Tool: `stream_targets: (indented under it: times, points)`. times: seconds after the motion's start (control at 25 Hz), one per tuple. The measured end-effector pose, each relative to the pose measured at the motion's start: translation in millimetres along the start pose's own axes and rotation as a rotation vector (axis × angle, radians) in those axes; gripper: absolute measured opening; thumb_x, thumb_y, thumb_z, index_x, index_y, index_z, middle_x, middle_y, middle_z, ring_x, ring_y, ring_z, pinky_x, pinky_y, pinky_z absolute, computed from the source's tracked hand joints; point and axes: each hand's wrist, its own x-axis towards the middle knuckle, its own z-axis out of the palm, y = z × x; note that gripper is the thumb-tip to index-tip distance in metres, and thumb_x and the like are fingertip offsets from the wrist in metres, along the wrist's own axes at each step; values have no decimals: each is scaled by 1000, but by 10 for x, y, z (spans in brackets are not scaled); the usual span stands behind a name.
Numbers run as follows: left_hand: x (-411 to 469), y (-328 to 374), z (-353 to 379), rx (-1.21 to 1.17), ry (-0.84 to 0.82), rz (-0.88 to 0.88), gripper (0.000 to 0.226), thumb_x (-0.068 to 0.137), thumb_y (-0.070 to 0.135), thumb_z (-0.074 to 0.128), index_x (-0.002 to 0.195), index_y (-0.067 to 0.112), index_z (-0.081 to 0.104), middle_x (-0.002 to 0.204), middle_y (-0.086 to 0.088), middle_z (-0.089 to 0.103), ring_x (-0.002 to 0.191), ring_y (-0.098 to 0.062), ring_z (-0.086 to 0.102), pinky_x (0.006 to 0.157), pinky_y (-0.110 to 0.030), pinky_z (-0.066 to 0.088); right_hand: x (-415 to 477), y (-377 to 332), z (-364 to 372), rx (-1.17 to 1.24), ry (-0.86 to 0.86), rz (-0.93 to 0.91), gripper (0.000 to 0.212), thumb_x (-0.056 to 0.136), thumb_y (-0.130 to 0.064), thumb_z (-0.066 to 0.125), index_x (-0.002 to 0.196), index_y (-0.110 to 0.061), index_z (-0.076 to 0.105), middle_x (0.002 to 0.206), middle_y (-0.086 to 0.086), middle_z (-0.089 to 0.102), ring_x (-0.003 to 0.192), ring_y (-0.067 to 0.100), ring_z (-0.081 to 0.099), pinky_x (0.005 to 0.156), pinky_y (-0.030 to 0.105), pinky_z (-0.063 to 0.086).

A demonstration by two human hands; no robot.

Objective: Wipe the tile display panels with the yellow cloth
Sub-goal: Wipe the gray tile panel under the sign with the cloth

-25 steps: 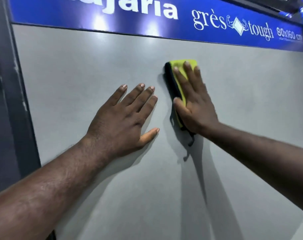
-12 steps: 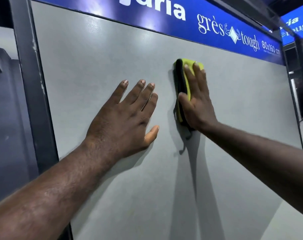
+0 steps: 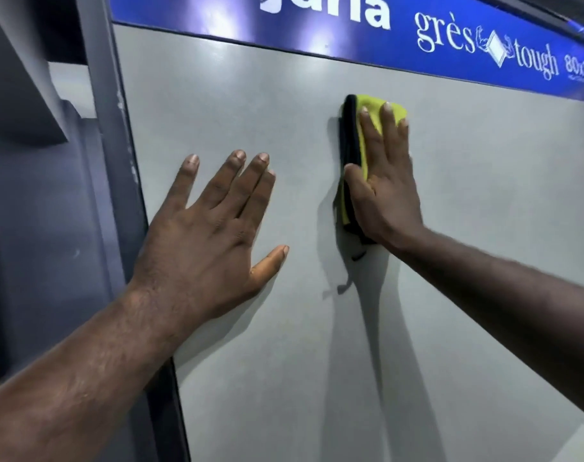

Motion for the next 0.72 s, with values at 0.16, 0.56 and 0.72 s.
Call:
stream_targets:
  times: [0.16, 0.56, 0.72]
  points:
    - [-350, -290, -34, -26, 18, -89, 93, 104, 72, 16, 174, 12, 10, 182, -10, 2, 169, -29, 7, 133, -62, 3, -244, -215, 59, -125, -72, -437, 77, 101, -38, 51, 170, -29, 18, 179, -2, 2, 165, 22, -7, 133, 51, 11]
    - [-1067, -808, 173, -193, 151, 8, 93, 106, 69, 30, 174, 8, 10, 183, -8, 3, 169, -25, 6, 134, -61, 12, -469, -1133, 308, -96, -23, -240, 73, 104, -41, 42, 171, -25, 16, 179, 0, -1, 165, 22, -9, 134, 45, 4]
    - [-1169, -1010, 188, -218, 164, 41, 99, 105, 76, 24, 173, 6, 7, 182, -11, -1, 169, -26, 3, 134, -60, 12, -503, -1795, 530, -39, 39, -60, 72, 105, -41, 38, 171, -29, 13, 179, -4, -6, 164, 20, -13, 133, 49, 5]
